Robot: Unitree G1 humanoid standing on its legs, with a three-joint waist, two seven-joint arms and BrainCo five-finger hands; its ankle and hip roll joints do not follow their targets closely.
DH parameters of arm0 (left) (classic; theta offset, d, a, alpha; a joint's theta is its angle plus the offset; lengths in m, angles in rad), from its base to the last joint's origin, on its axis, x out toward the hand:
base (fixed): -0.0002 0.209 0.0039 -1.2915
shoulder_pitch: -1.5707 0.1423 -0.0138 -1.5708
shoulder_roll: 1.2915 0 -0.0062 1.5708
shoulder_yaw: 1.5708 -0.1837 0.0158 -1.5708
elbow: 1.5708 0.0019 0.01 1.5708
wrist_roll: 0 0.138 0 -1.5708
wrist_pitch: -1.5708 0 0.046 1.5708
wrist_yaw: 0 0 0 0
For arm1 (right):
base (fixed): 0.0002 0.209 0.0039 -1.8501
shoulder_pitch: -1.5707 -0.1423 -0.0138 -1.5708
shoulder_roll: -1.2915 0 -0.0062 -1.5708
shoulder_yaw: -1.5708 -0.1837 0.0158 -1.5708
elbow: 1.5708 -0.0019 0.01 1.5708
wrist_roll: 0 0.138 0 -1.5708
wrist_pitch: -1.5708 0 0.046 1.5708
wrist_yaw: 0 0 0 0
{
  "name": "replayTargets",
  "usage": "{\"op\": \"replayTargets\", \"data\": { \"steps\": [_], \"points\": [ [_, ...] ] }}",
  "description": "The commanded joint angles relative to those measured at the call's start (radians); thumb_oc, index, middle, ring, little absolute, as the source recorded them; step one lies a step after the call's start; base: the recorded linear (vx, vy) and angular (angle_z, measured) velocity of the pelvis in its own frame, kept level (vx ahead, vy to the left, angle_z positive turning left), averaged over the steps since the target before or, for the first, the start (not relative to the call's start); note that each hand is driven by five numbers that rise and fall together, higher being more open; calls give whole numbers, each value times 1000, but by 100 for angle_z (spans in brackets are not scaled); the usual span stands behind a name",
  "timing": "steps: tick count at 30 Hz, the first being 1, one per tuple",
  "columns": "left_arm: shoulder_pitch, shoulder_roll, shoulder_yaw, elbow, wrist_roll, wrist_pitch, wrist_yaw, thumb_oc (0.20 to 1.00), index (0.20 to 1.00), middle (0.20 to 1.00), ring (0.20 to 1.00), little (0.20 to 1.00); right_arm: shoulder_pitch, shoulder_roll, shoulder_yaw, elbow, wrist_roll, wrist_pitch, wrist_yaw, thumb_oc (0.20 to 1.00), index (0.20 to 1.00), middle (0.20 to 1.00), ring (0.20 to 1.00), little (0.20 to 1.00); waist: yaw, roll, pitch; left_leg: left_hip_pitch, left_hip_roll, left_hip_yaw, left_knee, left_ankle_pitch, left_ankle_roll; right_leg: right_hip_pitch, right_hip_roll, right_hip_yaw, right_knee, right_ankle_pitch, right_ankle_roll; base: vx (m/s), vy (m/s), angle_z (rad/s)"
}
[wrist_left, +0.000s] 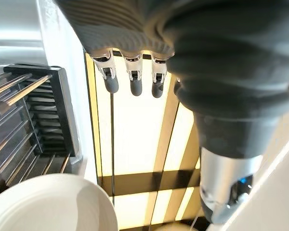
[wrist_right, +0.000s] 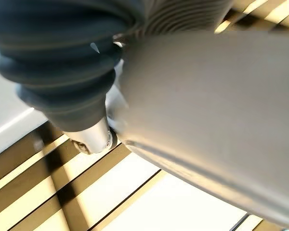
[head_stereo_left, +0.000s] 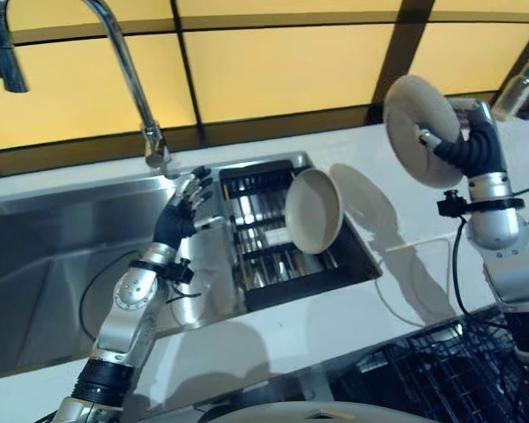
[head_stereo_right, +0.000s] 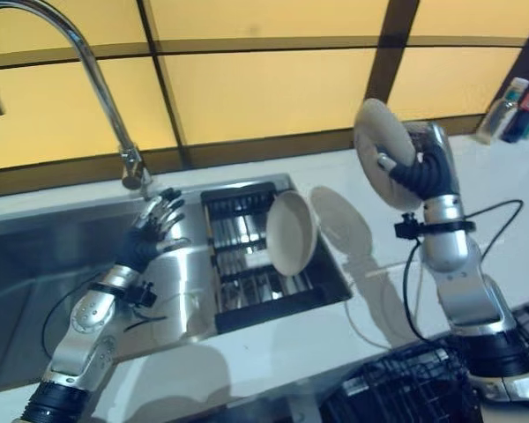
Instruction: Pick up plates and place into dishwasher.
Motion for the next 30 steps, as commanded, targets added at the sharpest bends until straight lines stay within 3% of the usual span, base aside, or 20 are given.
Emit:
{"op": "replayTargets", "data": {
  "steps": [1, 10, 17, 23, 24, 30],
  "points": [
    [-53, 8, 41, 57, -18, -9, 31, 1000, 1000, 1000, 1000, 1000, -32, -48, -65, 33, -12, -19, -61, 200, 200, 200, 200, 200, -23, -7, -42, 49, -31, 45, 30, -192, 46, -108, 9, 65, -11, 39, 59, -1, -79, -35],
    [-59, 16, 104, 74, -17, 33, 56, 1000, 1000, 1000, 1000, 1000, 114, -66, -179, 32, 21, -26, -45, 200, 200, 200, 200, 200, -94, -4, -18, 58, -40, 97, 84, -238, 70, -149, 22, 136, 37, 40, 68, 7, -85, -38],
    [-34, 16, 137, 88, -13, 39, 53, 1000, 1000, 1000, 1000, 1000, 189, -75, -234, 28, 46, -35, -9, 200, 200, 200, 200, 200, -122, -13, -4, 57, -38, 130, 150, -279, 84, -163, 30, 176, 54, 43, 66, 35, -68, -38],
    [-12, 19, 180, 112, 4, 51, 41, 1000, 1000, 1000, 1000, 1000, 268, -73, -281, 38, 49, -23, 64, 200, 200, 200, 200, 200, -156, -28, 20, 59, -32, 173, 237, -327, 95, -202, 21, 195, 87, 65, 75, 88, -67, -32],
    [-11, 24, 186, 116, 4, 55, 40, 1000, 1000, 1000, 1000, 1000, 286, -69, -288, 45, 45, -21, 79, 200, 200, 200, 200, 200, -163, -20, 25, 67, -28, 165, 252, -355, 101, -203, 21, 193, 97, 52, 85, 154, -29, -28],
    [-2, 43, 203, 120, 19, 79, 33, 1000, 1000, 1000, 1000, 1000, 352, -51, -295, 103, 28, -25, 149, 200, 200, 200, 200, 200, -186, -26, 69, 51, -20, 179, 351, -396, 113, -234, 4, 199, 158, 61, 101, 106, -73, -10]
  ]
}}
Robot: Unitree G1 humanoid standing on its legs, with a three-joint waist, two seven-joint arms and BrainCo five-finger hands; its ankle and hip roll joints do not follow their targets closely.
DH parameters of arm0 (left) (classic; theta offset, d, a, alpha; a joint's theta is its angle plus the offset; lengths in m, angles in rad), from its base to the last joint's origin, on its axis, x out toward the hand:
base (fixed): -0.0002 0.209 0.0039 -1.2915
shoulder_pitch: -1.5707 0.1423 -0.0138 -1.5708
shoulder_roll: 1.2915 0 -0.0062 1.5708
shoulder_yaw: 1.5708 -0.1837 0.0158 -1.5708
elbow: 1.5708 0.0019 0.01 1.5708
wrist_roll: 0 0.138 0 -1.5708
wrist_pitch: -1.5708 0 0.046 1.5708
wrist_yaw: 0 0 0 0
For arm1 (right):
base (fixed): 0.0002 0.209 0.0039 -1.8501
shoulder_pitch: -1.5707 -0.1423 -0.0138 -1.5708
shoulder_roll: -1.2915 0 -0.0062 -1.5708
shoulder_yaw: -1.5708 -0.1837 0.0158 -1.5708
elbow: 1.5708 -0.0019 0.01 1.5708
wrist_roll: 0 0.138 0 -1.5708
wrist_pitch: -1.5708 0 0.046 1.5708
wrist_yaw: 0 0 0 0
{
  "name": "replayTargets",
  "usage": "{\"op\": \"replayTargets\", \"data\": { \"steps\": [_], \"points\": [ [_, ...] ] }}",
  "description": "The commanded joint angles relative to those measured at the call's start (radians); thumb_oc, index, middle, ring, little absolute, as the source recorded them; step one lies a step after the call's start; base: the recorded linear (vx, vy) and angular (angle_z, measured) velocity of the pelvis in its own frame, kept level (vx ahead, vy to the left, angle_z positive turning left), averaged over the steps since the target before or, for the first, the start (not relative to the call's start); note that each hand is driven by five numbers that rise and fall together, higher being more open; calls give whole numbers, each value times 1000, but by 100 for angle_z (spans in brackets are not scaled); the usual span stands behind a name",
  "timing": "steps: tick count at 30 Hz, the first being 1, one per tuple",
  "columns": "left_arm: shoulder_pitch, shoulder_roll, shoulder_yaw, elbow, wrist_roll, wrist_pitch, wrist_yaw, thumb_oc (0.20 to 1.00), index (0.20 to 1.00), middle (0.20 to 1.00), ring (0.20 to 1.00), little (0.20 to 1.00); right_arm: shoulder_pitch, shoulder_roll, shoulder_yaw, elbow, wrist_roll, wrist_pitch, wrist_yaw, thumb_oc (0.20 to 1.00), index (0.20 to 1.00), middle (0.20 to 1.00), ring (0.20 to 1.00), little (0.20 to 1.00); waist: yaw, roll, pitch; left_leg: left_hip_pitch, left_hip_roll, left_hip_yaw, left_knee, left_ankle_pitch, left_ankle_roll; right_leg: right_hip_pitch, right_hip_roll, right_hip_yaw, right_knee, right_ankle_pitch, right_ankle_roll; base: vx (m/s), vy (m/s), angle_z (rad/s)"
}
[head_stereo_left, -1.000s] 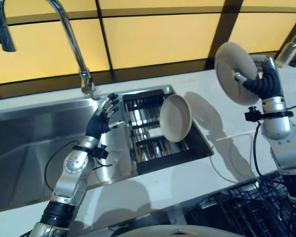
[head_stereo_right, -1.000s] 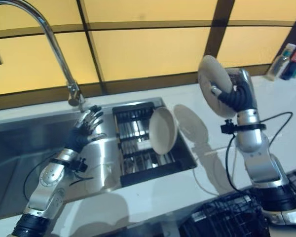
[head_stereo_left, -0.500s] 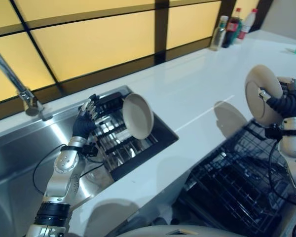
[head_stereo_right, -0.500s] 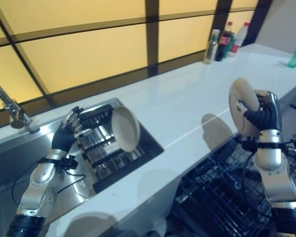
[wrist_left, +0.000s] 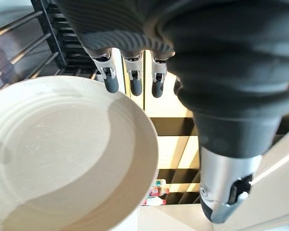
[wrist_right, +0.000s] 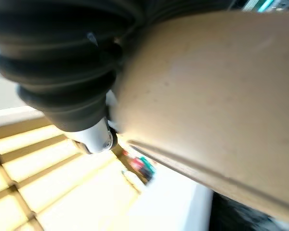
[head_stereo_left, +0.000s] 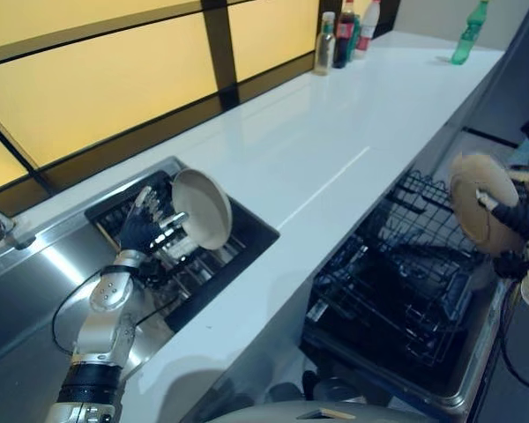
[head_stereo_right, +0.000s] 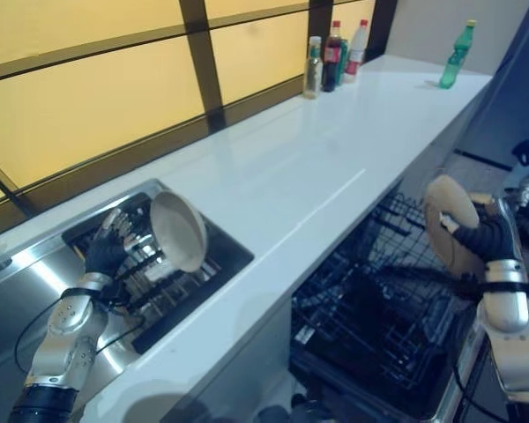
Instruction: Pick up plates and place into dishwasher.
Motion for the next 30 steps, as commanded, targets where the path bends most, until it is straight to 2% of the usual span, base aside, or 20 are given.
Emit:
{"op": "replayTargets", "data": {
  "steps": [1, 6, 12, 16, 25, 26, 30],
  "points": [
    [-5, 60, 53, -6, 14, -10, -12, 1000, 1000, 1000, 1000, 1000, -35, -35, -52, 31, -5, -42, 32, 200, 200, 200, 200, 200, 1, -41, -11, -23, -54, -12, 350, -371, 128, -116, -36, 10, 67, 15, 104, 107, -84, 1],
    [8, 94, 50, -19, 10, 29, -21, 1000, 1000, 1000, 1000, 1000, -6, -35, -26, 94, -19, -53, 88, 200, 200, 200, 200, 200, 9, -56, 30, -45, -45, -21, 430, -396, 137, -116, -47, 8, 100, 22, 117, 123, -110, 0],
    [8, 140, 39, -27, 16, 53, -51, 1000, 1000, 1000, 1000, 1000, -8, -14, 68, 135, -17, -29, 104, 200, 200, 200, 200, 200, 49, -86, 80, -96, -17, -36, 534, -425, 147, -116, -51, -12, 129, 29, 132, 65, -155, 4],
    [-11, 188, 16, -27, -2, 53, -59, 1000, 1000, 1000, 1000, 1000, -42, 8, 159, 152, 1, -23, 84, 200, 200, 200, 200, 200, 82, -92, 117, -148, -1, -52, 584, -429, 152, -124, -49, -31, 135, 37, 138, -18, -132, 10],
    [40, 214, 37, -42, 32, 69, -127, 1000, 1000, 1000, 1000, 1000, -55, 58, 281, 142, 31, 22, 112, 200, 200, 200, 200, 200, 150, -111, 113, -135, 1, -78, 590, -431, 162, -66, -42, -65, 101, 52, 147, 94, -110, 9],
    [45, 216, 42, -43, 36, 71, -134, 1000, 1000, 1000, 1000, 1000, -52, 68, 290, 137, 30, 28, 111, 200, 200, 200, 200, 200, 157, -126, 114, -146, -2, -67, 594, -405, 162, -72, -49, -60, 96, 71, 140, 18, -117, 16],
    [59, 231, 45, -35, 40, 71, -155, 1000, 1000, 1000, 1000, 1000, -44, 106, 334, 162, 42, 23, 104, 200, 200, 200, 200, 200, 174, -127, 118, -146, -3, -81, 603, -401, 161, -55, -52, -68, 91, 79, 142, 66, -68, 12]
  ]
}}
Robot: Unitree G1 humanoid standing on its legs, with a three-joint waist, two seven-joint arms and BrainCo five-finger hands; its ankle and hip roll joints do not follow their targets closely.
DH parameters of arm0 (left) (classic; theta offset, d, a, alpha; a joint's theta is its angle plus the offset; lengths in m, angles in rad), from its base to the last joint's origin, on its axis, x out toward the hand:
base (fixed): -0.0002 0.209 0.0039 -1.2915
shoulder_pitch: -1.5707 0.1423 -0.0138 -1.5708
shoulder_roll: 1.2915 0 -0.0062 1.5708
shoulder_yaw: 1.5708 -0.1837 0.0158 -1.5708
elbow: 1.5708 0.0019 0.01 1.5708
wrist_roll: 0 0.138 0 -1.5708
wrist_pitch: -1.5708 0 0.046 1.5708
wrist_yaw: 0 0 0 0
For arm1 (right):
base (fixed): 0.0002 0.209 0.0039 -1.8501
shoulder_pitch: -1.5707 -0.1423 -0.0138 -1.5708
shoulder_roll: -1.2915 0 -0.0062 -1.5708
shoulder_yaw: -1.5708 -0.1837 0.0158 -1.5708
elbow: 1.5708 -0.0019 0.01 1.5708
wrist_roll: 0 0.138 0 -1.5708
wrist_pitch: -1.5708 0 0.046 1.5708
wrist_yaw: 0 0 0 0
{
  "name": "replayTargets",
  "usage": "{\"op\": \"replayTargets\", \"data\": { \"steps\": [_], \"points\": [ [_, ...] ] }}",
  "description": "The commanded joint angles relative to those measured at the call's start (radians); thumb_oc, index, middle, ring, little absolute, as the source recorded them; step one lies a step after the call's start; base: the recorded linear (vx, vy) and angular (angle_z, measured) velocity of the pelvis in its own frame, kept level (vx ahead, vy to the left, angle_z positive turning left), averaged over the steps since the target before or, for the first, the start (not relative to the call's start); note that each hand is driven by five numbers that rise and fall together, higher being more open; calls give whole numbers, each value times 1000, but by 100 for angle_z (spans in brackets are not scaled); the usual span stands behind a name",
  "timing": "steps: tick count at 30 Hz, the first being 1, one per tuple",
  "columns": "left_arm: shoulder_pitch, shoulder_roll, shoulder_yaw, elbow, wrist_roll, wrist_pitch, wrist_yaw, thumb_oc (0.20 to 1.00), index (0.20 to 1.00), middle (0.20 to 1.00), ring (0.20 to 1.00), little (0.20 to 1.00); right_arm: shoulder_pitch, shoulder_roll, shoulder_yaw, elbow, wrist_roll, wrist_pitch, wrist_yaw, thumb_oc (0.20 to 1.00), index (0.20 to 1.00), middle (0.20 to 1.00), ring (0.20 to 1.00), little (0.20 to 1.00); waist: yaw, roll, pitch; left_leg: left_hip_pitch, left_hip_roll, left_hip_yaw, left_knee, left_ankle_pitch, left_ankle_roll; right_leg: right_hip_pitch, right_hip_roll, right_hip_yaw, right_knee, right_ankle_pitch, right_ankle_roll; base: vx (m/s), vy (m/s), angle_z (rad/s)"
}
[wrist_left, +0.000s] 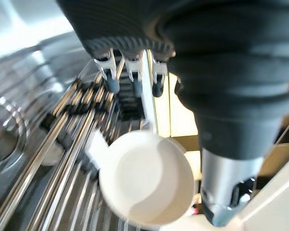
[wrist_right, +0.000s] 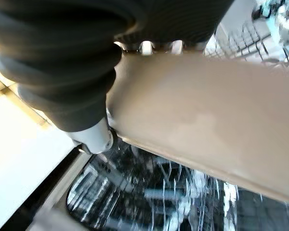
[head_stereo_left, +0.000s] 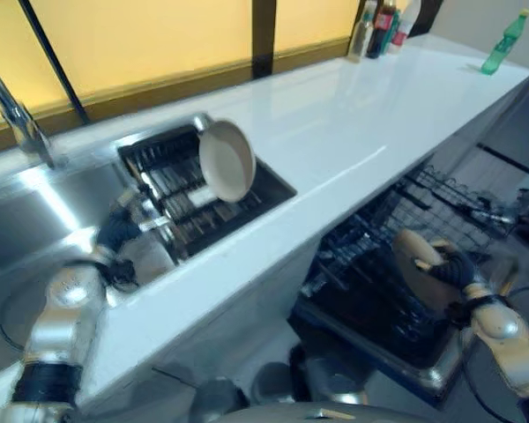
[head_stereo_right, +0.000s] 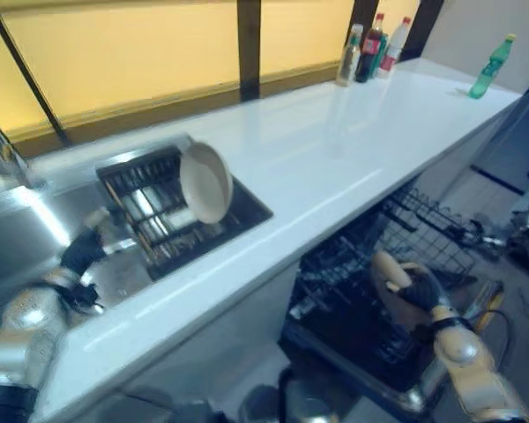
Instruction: Pick up plates and place into dishwasher.
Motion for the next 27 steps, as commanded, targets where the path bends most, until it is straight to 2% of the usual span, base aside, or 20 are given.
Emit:
{"op": "replayTargets", "data": {
  "steps": [1, 13, 19, 20, 21, 27],
  "points": [
    [40, 17, 9, -9, 35, -39, -31, 1000, 1000, 1000, 1000, 1000, -86, 23, 17, 27, 30, -26, -23, 200, 200, 200, 200, 200, 46, -55, -10, -37, -30, -6, 46, -46, 86, -2, -49, 41, -89, 108, 99, 74, -47, 1],
    [53, 51, 18, 0, 57, -15, -74, 1000, 1000, 1000, 1000, 1000, -110, 67, 103, 115, 24, 5, 3, 200, 200, 200, 200, 200, 92, -61, -2, -58, -14, -25, 82, -31, 73, 41, -45, 24, -105, 111, 89, 63, -56, 8],
    [23, 97, 3, 11, 57, -12, -81, 1000, 1000, 1000, 1000, 1000, -134, 93, 148, 223, 23, 12, -41, 200, 200, 200, 200, 200, 110, -58, 14, -111, 12, -27, 119, -26, 68, 38, -42, 7, -109, 104, 83, -16, -104, 6],
    [8, 112, -3, 15, 49, -14, -79, 1000, 1000, 1000, 1000, 1000, -145, 95, 155, 251, 26, 12, -60, 200, 200, 200, 200, 200, 113, -55, 21, -132, 19, -28, 133, -27, 68, 30, -41, 3, -108, 102, 81, -28, -72, 18],
    [-9, 124, -12, 19, 43, -13, -75, 1000, 1000, 1000, 1000, 1000, -152, 99, 158, 277, 37, 16, -76, 200, 200, 200, 200, 200, 111, -35, 28, -140, 28, -42, 148, -55, 67, 34, -32, -5, -104, 85, 87, -62, -91, 19],
    [-124, 203, -54, 38, -13, -4, -48, 1000, 1000, 1000, 1000, 1000, -228, 106, 169, 405, 104, 19, -141, 200, 200, 200, 200, 200, 113, 6, 70, -269, 52, -58, 225, -51, 61, -32, -31, -26, -89, 69, 79, -161, -100, 11]
  ]
}}
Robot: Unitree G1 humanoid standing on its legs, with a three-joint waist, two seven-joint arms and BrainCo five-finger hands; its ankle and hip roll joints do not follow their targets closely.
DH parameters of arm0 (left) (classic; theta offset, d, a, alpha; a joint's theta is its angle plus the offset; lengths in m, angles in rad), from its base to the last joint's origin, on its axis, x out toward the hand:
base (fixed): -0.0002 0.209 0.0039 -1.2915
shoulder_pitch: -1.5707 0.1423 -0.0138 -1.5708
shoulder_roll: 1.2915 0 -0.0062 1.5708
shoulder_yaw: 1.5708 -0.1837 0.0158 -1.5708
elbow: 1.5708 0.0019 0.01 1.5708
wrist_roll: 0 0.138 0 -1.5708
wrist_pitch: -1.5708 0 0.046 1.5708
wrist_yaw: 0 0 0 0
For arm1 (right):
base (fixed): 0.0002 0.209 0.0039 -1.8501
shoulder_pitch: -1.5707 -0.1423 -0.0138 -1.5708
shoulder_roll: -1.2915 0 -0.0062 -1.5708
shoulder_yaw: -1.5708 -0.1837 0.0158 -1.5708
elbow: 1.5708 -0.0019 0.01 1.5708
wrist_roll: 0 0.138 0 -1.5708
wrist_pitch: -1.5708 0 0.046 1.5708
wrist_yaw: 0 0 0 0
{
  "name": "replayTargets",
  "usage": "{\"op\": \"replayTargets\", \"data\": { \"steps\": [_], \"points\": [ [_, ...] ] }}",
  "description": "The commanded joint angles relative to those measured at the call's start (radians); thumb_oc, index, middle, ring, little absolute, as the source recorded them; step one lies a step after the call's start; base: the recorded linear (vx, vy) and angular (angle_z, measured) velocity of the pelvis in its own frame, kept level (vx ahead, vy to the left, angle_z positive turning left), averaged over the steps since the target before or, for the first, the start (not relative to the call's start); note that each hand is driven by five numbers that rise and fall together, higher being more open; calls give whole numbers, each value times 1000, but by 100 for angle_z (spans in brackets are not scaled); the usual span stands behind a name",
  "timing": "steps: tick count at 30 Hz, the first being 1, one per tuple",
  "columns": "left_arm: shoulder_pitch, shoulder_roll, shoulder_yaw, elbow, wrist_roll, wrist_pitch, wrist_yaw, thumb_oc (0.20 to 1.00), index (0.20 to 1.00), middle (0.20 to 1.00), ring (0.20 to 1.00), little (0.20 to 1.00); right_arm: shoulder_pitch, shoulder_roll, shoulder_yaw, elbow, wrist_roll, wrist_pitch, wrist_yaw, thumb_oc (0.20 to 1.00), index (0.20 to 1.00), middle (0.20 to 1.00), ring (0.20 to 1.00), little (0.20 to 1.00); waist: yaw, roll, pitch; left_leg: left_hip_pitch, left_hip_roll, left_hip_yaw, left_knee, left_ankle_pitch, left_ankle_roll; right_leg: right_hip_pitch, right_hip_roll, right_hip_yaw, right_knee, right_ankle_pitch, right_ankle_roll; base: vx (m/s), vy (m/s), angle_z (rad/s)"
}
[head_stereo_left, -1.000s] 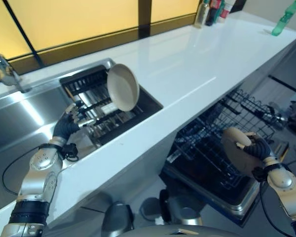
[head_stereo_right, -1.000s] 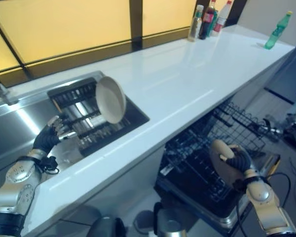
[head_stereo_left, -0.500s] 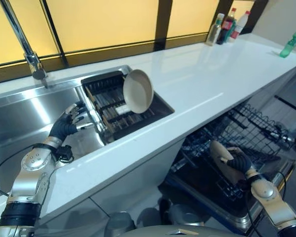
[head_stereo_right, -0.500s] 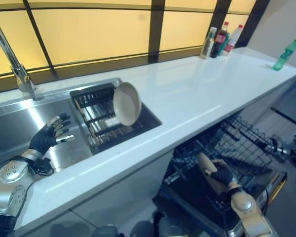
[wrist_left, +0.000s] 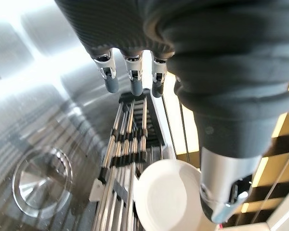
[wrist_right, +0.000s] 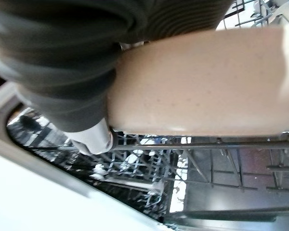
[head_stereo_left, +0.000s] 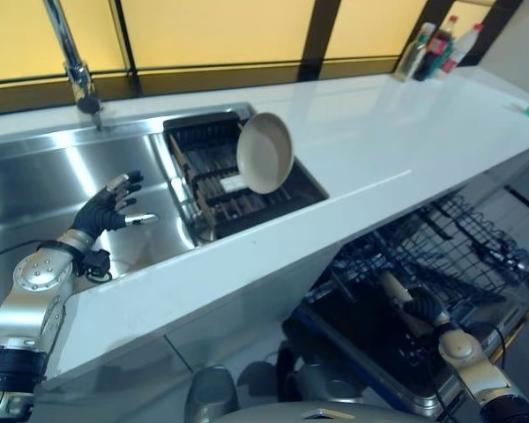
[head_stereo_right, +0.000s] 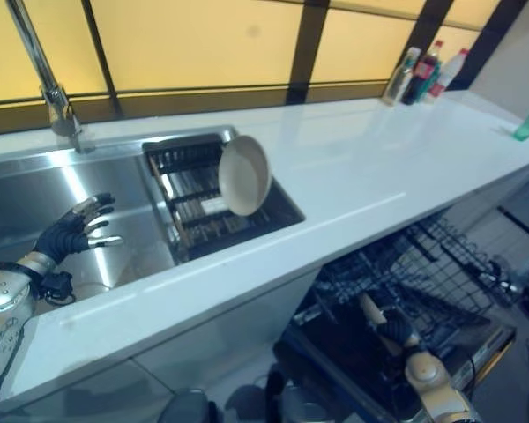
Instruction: Pick up plates and place into dishwasher.
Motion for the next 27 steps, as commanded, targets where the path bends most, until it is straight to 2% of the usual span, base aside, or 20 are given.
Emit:
{"op": "replayTargets", "data": {
  "steps": [1, 6, 13, 19, 23, 24, 25, 26, 27],
  "points": [
    [-45, 12, -45, 23, -54, -27, 27, 1000, 1000, 1000, 1000, 1000, -116, 1, 35, 72, 105, -21, -32, 200, 200, 200, 200, 200, 14, 19, 41, -133, 9, 34, 118, -34, 67, -22, -76, 25, -12, 20, 95, -221, -74, 3],
    [-144, 50, -93, 42, -99, -40, 56, 1000, 1000, 1000, 1000, 1000, -209, -35, 32, 174, 170, -35, -60, 200, 200, 200, 200, 200, 3, 68, 85, -235, 21, 33, 158, -18, 53, -87, -81, 4, 10, -3, 85, -220, -46, 4],
    [-211, 36, -132, 39, -116, -57, 126, 1000, 1000, 1000, 1000, 1000, -315, -108, 15, 276, 191, -39, -57, 200, 200, 200, 200, 200, -19, 129, 137, -329, 25, 36, 187, 3, 28, -169, -94, -8, 33, -28, 65, -131, -3, -3],
    [-234, 17, -150, 45, -119, -77, 192, 1000, 1000, 1000, 1000, 1000, -393, -167, 12, 306, 176, -24, -74, 200, 200, 200, 200, 200, -44, 161, 180, -372, 30, 39, 188, 25, 1, -221, -99, -4, 40, -40, 39, -95, 18, -6],
    [-251, 0, -172, 52, -119, -94, 246, 1000, 1000, 1000, 1000, 1000, -451, -199, 26, 310, 168, 2, -98, 200, 200, 200, 200, 200, -61, 174, 181, -412, 34, 41, 177, 47, -18, -274, -100, 0, 42, -45, 21, -98, 39, 8],
    [-254, -7, -176, 52, -114, -101, 259, 1000, 1000, 1000, 1000, 1000, -464, -209, 29, 308, 168, 9, -103, 235, 235, 235, 235, 235, -65, 175, 181, -423, 35, 42, 173, 52, -20, -290, -101, 1, 43, -46, 17, -131, 46, -13],
    [-258, -14, -181, 53, -109, -106, 272, 1000, 1000, 1000, 1000, 1000, -476, -218, 30, 310, 173, 11, -109, 514, 514, 514, 514, 514, -68, 177, 181, -433, 35, 43, 168, 57, -23, -304, -101, 1, 44, -45, 14, -122, 34, -12],
    [-262, -19, -184, 55, -106, -113, 281, 1000, 1000, 1000, 1000, 1000, -487, -228, 31, 315, 178, 10, -113, 893, 893, 893, 893, 893, -70, 179, 181, -441, 36, 44, 162, 61, -24, -318, -103, 2, 45, -44, 12, -128, 37, 1],
    [-264, -25, -187, 57, -104, -121, 292, 1000, 1000, 1000, 1000, 1000, -501, -239, 32, 319, 184, 11, -119, 1000, 1000, 1000, 1000, 1000, -73, 180, 181, -450, 36, 45, 155, 66, -26, -332, -104, 4, 46, -43, 9, -129, 47, 24]
  ]
}}
